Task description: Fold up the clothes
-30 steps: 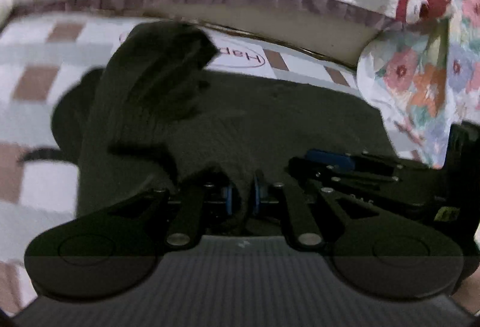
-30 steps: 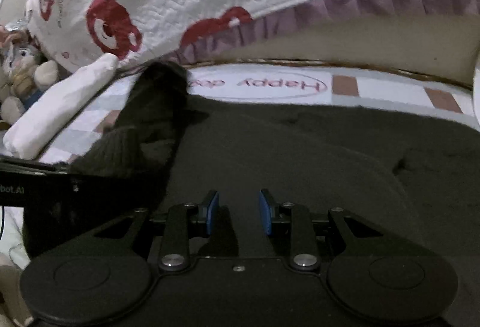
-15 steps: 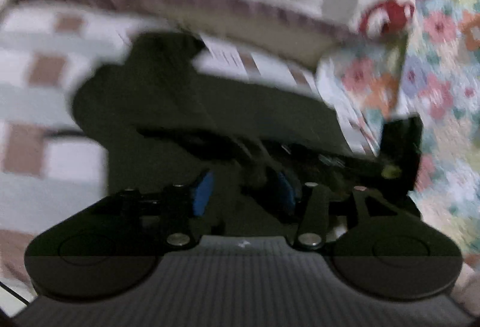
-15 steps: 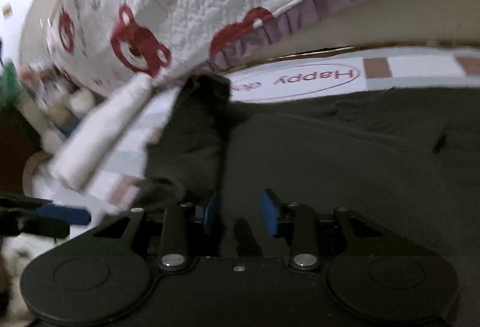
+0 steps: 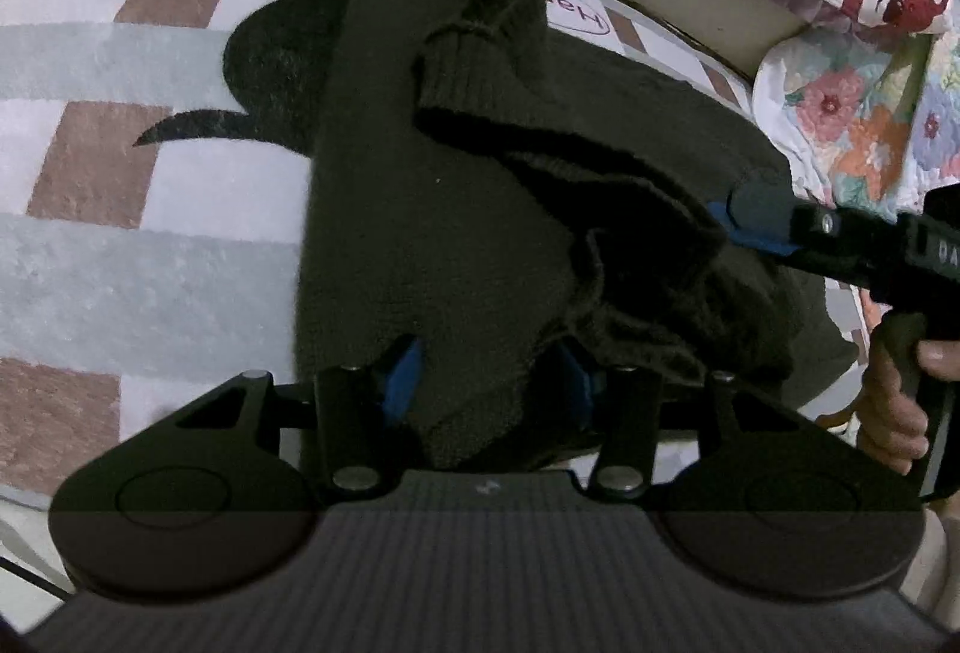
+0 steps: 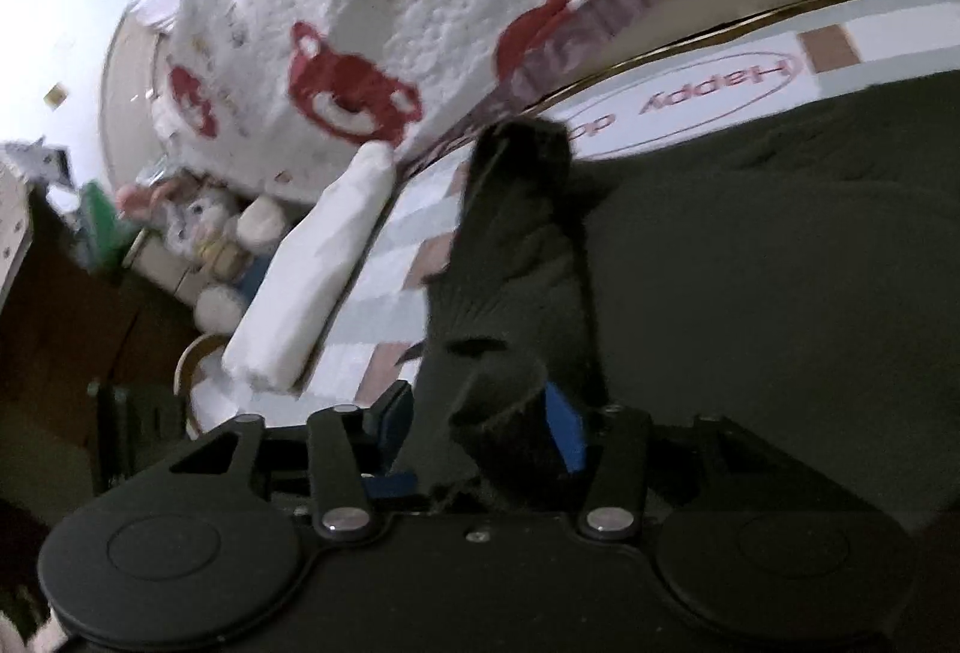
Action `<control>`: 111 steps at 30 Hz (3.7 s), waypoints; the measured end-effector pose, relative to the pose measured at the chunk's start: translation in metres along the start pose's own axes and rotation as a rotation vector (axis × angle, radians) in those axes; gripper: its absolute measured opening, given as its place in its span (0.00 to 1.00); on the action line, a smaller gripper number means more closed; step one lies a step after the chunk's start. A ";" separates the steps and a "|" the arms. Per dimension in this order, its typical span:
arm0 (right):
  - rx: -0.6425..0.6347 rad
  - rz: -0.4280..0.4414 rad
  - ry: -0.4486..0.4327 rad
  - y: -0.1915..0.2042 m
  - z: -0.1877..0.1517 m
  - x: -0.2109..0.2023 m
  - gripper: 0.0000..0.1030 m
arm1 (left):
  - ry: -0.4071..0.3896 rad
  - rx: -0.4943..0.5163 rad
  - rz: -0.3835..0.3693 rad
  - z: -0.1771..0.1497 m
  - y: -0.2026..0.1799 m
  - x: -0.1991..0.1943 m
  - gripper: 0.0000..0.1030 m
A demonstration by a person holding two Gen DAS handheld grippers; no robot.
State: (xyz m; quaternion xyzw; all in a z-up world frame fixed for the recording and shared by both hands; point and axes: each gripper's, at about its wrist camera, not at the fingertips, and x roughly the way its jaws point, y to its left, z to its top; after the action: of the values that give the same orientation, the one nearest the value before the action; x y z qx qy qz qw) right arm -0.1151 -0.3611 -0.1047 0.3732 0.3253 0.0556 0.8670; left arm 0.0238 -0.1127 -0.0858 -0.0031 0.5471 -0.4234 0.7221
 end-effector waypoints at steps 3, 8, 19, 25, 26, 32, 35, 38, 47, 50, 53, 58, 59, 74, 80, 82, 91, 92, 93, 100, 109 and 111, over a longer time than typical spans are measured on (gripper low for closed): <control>-0.071 -0.055 0.028 0.004 -0.005 0.010 0.58 | -0.004 -0.001 -0.003 0.000 0.001 -0.001 0.48; -0.140 -0.073 0.112 0.003 0.000 0.026 0.11 | 0.015 0.040 0.018 0.000 -0.003 -0.005 0.47; -0.016 -0.152 0.028 -0.048 -0.003 -0.008 0.11 | 0.090 0.067 0.075 -0.002 -0.017 0.004 0.48; 0.009 -0.140 0.026 -0.064 -0.010 -0.013 0.11 | 0.044 0.032 0.043 0.005 -0.019 -0.008 0.48; 0.005 -0.138 0.023 -0.063 -0.010 -0.014 0.11 | 0.021 0.016 0.026 0.009 -0.018 -0.013 0.48; 0.040 -0.105 0.011 -0.062 -0.018 -0.001 0.11 | -0.112 -0.151 -0.039 0.050 -0.010 -0.007 0.63; 0.082 -0.076 -0.006 -0.069 -0.022 -0.002 0.11 | -0.098 -0.185 -0.070 0.065 -0.012 0.016 0.63; 0.085 -0.062 -0.014 -0.073 -0.025 -0.004 0.11 | -0.094 -0.224 -0.101 0.077 -0.016 0.037 0.65; 0.073 -0.021 -0.018 -0.076 -0.028 -0.005 0.15 | -0.123 -0.240 -0.271 0.134 -0.052 0.072 0.43; 0.091 -0.002 -0.021 -0.081 -0.029 -0.004 0.15 | -0.105 -0.253 -0.360 0.141 -0.068 0.078 0.43; 0.097 0.006 -0.025 -0.083 -0.029 -0.004 0.14 | -0.167 -0.258 -0.353 0.145 -0.077 0.074 0.46; 0.110 0.016 -0.034 -0.087 -0.031 -0.005 0.12 | -0.181 -0.185 -0.198 0.138 -0.075 0.067 0.48; 0.111 0.009 -0.042 -0.087 -0.031 -0.006 0.10 | -0.169 -0.157 -0.153 0.135 -0.075 0.065 0.48; 0.040 -0.133 -0.112 -0.077 -0.021 -0.024 0.11 | -0.061 0.043 0.092 0.087 -0.074 0.053 0.52; 0.028 -0.150 -0.091 -0.078 -0.023 -0.023 0.13 | -0.007 0.134 0.189 0.070 -0.079 0.061 0.52; 0.043 -0.174 -0.123 -0.080 -0.022 -0.044 0.21 | 0.013 0.192 0.195 0.068 -0.093 0.063 0.52; 0.252 -0.597 -0.319 -0.127 -0.073 -0.207 0.44 | 0.108 0.431 0.221 0.054 -0.149 0.071 0.55; 0.269 -0.660 -0.325 -0.131 -0.083 -0.222 0.47 | 0.117 0.439 0.232 0.051 -0.148 0.073 0.55; 0.287 -0.724 -0.331 -0.134 -0.092 -0.237 0.50 | 0.121 0.439 0.247 0.049 -0.146 0.073 0.55; 0.482 -0.671 -0.395 -0.171 -0.134 -0.258 0.60 | 0.060 0.332 0.270 0.043 -0.119 0.046 0.55; 0.450 -0.545 -0.492 -0.179 -0.113 -0.214 0.39 | -0.073 0.217 0.338 0.040 -0.067 -0.006 0.58; 0.472 -0.479 -0.497 -0.186 -0.115 -0.212 0.17 | -0.090 0.184 0.354 0.036 -0.053 -0.016 0.59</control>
State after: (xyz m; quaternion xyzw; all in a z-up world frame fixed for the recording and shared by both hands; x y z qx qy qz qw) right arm -0.3778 -0.4956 -0.1799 0.4775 0.1878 -0.3152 0.7984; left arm 0.0198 -0.1533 -0.0335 0.1404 0.4652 -0.3376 0.8061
